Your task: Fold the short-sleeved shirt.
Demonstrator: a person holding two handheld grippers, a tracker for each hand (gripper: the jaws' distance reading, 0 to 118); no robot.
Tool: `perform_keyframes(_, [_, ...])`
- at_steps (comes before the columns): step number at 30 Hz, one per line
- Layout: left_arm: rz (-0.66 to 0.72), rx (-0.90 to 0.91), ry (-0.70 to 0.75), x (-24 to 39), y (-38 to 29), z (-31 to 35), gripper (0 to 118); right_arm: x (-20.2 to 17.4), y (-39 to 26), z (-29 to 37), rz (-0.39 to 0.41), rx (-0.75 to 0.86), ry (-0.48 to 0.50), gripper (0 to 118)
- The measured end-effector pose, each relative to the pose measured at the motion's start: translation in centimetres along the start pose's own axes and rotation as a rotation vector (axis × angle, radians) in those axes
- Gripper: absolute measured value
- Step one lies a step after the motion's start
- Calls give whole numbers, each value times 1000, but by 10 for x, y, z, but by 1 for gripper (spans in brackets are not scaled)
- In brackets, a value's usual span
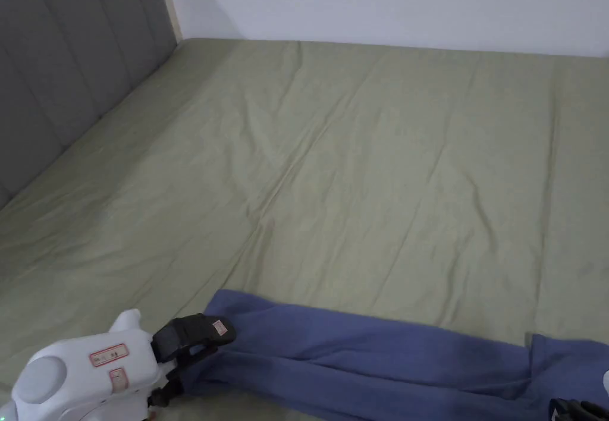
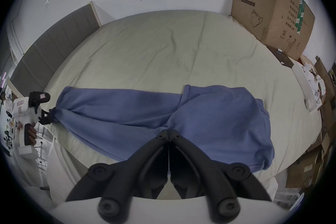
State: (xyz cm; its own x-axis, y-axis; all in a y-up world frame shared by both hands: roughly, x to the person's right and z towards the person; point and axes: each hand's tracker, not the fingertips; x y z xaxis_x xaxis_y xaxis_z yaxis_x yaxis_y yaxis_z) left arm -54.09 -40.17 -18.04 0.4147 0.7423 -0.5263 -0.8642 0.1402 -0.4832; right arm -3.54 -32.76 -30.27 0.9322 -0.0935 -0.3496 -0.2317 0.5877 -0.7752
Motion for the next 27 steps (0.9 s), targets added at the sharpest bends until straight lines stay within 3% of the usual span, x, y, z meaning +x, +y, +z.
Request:
perform_keyframes(4, [15, 25, -145, -5, 12, -15, 113, -6, -1, -3, 28, -21, -17, 0])
perform_keyframes(5, [55, 27, -165, -8, 17, -22, 103, -6, -1, -5, 34, -27, -14, 0])
perform_keyframes(6, [64, 27, -183, -10, 21, -28, 81, -9, -1, -6, 34, -31, -15, 0])
perform_keyframes(7, [61, 33, -170, -12, 24, -31, 38, -9, -1, -7, 34, -37, -11, 0])
perform_keyframes(8, [77, 43, -147, -13, 26, -34, 16, -9, -1, -7, 31, -42, -7, 0])
perform_keyframes(10, [71, 5, -10, -17, 27, -43, 16, -11, -2, -6, 28, -43, -5, 0])
perform_keyframes(11, [68, 14, -103, -18, 26, -39, 16, -11, -2, -6, 28, -43, -1, 0])
perform_keyframes(13, [56, 17, -84, -7, 26, -27, 16, -9, -2, -4, 27, -41, -4, 0])
perform_keyframes(19, [-255, 79, 103, 75, 4, 1, 16, 9, 1, 5, -55, -16, 4, 0])
perform_keyframes(27, [-648, 100, 86, 215, -83, -6, 16, 38, -7, 19, -136, 17, -14, 0])
